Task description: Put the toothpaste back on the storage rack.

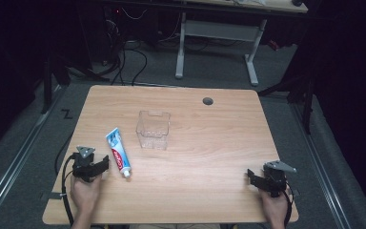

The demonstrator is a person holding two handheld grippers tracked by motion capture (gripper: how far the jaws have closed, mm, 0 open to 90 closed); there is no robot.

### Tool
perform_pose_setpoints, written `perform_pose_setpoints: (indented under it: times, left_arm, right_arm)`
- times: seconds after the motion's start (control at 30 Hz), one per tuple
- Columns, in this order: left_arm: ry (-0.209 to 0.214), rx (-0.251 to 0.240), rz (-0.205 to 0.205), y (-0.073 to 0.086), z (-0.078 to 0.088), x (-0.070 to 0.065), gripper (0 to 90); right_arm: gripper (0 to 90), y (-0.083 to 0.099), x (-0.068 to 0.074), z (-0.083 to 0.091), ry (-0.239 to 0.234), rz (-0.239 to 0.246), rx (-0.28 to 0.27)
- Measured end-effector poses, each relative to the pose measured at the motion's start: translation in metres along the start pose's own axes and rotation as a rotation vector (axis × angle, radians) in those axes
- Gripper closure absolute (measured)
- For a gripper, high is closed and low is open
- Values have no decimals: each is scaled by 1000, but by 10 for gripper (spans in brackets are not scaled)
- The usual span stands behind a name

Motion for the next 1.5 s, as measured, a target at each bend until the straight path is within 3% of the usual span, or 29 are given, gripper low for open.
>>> perform_pose_setpoints:
  times: [0.63, 1.5]
  left_arm:
    - [17, 3, -5, 0, 0, -1, 322]
    - [2, 7, 3, 0, 1, -1, 337]
  right_arm:
    - [291, 0, 0, 0, -1, 4, 0]
    - [291, 0, 0, 0, -5, 6, -2]
Point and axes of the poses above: each handheld gripper's, and its own axes: z roughly backward along the jaws, y roughly out of its underside, x roughly to its left, the point moved 5 cm from there along -z, roughly forward along the jaws, and after that the axes turned 3 degrees about y, right-handed, at the moved point
